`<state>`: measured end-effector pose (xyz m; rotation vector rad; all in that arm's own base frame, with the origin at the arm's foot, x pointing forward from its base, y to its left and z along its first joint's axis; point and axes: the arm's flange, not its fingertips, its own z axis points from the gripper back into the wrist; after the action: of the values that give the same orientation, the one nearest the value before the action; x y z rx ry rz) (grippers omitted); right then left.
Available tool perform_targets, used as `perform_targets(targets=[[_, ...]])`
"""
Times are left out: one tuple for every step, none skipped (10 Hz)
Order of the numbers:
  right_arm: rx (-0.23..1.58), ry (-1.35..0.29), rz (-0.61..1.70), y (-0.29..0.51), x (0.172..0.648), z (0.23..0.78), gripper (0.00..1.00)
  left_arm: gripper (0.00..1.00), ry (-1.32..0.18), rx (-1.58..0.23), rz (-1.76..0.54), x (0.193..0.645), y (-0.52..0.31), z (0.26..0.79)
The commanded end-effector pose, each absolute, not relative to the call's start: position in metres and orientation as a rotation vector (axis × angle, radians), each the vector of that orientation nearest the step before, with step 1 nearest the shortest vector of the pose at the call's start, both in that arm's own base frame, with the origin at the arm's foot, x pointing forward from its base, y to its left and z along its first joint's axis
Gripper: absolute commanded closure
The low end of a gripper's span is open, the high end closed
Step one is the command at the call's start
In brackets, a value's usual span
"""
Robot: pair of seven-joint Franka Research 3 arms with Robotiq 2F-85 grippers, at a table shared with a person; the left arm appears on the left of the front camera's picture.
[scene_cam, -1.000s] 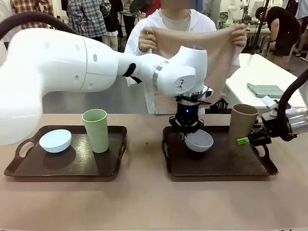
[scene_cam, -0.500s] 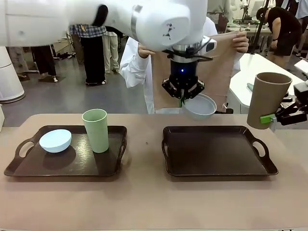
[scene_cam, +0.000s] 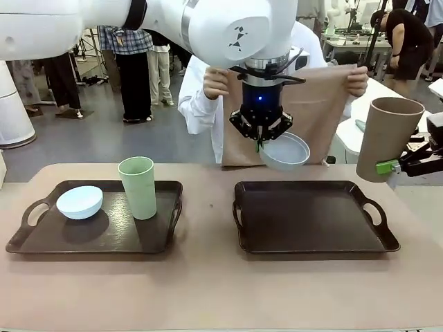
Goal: Set up a tray with a mat and arrange the tableware.
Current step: Pick up the Picnic Bowl and Reusable plastic cup from the Handle tray in front of the human's position and hold them in the air.
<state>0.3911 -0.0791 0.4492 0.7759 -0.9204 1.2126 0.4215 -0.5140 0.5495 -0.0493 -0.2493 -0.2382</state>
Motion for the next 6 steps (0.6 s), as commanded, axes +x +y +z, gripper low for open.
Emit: perform_targets(targets=[[0.769, -0.925, 1.220, -0.0811, 0.3943, 0.4499, 0.79, 1.00, -0.254, -0.056, -0.251, 0.4224, -0.5150, 0.5537], [0.769, -0.925, 1.220, -0.0811, 0.3943, 0.4499, 0.79, 1.00, -0.254, -0.056, -0.251, 0.4224, -0.5150, 0.5537], [0.769, -0.925, 1.220, -0.0811, 0.3943, 0.4499, 0.79, 1.00, -0.254, -0.056, -0.251, 0.4224, -0.5150, 0.5537], [0.769, -0.925, 1.220, -0.0811, 0.3943, 0.4499, 0.79, 1.00, -0.254, -0.056, -0.251, 0.4224, -0.5150, 0.5537], [0.769, -0.925, 1.220, -0.0811, 0.3943, 0.4499, 0.79, 1.00, -0.254, -0.056, -0.251, 0.4224, -0.5150, 0.5537], [0.769, -0.925, 1.220, -0.0811, 0.3943, 0.4499, 0.79, 1.00, -0.254, -0.056, -0.251, 0.4224, -0.5150, 0.5537]])
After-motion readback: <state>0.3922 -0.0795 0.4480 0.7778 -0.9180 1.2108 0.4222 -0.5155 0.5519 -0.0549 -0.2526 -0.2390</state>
